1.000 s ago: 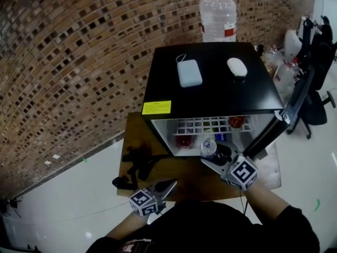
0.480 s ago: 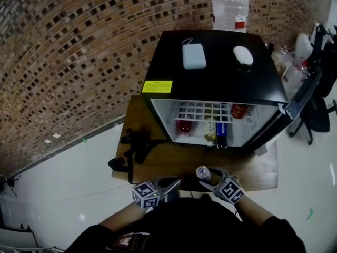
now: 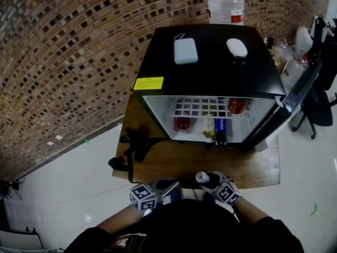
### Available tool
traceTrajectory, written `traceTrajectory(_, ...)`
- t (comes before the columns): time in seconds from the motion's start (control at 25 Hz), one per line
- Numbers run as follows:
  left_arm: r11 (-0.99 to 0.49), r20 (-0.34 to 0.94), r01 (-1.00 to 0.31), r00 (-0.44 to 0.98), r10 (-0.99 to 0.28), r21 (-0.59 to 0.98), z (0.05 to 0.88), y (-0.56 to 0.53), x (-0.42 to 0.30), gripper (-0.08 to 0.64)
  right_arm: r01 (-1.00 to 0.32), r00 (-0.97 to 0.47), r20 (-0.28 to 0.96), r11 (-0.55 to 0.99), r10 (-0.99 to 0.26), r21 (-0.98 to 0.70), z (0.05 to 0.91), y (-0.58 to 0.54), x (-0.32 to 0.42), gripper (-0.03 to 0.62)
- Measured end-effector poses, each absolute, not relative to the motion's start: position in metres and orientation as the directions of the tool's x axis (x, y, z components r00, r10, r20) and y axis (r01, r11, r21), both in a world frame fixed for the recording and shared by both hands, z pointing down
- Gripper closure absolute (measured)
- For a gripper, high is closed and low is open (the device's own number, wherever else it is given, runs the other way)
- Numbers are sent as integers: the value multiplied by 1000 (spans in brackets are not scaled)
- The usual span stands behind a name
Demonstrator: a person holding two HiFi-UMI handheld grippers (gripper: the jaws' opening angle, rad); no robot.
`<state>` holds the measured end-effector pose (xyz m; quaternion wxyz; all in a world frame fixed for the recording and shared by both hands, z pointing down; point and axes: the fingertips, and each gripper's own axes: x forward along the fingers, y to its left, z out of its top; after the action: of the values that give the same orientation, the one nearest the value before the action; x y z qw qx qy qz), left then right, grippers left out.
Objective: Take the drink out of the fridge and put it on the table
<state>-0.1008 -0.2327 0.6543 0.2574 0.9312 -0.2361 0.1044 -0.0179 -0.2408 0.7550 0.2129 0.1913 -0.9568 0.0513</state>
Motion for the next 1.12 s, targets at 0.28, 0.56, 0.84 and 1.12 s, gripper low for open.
traceTrajectory(0.28,-760,320,-496,864,-388,420,653,-232,-102,561,-416,-819,436,909,-373,-5,762,-241,-1,336)
traceTrajectory(0.56,-767,310,-485,871,-380,420,653,-234,-98,561,-395,-804,480,919,-351,10,767,-247,-9,330)
traceTrajectory(0.84,-762,281,-486,873,-399,428,647,-239,-93,561,-434,-791,489,901,-367,-25,758,-230,21,201)
traceTrajectory(1.12,-751,250,-496,868,-429,436,640,-242,-92,561,-566,-759,487,807,-433,-165,743,-221,81,257)
